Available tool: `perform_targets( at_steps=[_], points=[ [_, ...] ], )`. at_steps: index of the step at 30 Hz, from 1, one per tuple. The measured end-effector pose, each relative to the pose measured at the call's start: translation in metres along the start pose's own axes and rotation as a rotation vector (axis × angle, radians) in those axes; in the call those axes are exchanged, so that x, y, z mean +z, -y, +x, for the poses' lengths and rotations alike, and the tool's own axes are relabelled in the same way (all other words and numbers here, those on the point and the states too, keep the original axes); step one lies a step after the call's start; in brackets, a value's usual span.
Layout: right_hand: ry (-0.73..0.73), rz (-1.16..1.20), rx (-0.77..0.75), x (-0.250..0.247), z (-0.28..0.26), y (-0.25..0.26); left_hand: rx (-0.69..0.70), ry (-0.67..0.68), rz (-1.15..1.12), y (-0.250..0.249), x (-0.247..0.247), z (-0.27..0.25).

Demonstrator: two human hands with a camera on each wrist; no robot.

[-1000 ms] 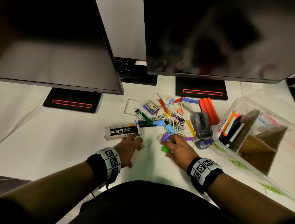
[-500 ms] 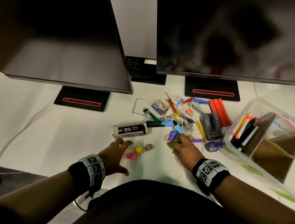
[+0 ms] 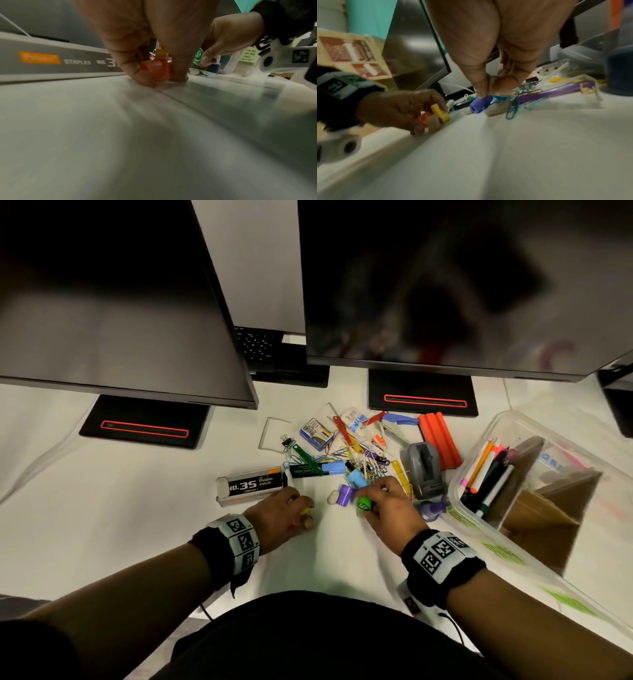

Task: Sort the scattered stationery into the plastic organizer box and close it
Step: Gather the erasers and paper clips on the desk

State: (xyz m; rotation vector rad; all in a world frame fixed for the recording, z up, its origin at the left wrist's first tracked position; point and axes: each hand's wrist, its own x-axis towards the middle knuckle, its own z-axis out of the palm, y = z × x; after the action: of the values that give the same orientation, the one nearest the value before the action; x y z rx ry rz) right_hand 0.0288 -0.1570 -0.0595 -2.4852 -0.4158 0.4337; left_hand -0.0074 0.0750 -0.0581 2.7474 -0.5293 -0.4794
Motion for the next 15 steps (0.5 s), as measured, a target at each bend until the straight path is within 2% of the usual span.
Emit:
perform_targets(
  at_steps=[4,7,15],
  points=[
    [-0.070,0.060,0.042,-0.015,-0.008,0.001,-0.025,-0.038,-0.094,-0.014,0.003,0.016],
    [-0.046,0.083,0.043,-0.024,-0.013,0.004,-0.095,0.140,-0.146,-0.020,0.007,0.024],
    [0.004,0.071,0.054,-0.040,-0.033,0.008,-0.007,0.172,-0.119,-0.038,0.011,0.039]
  ],
)
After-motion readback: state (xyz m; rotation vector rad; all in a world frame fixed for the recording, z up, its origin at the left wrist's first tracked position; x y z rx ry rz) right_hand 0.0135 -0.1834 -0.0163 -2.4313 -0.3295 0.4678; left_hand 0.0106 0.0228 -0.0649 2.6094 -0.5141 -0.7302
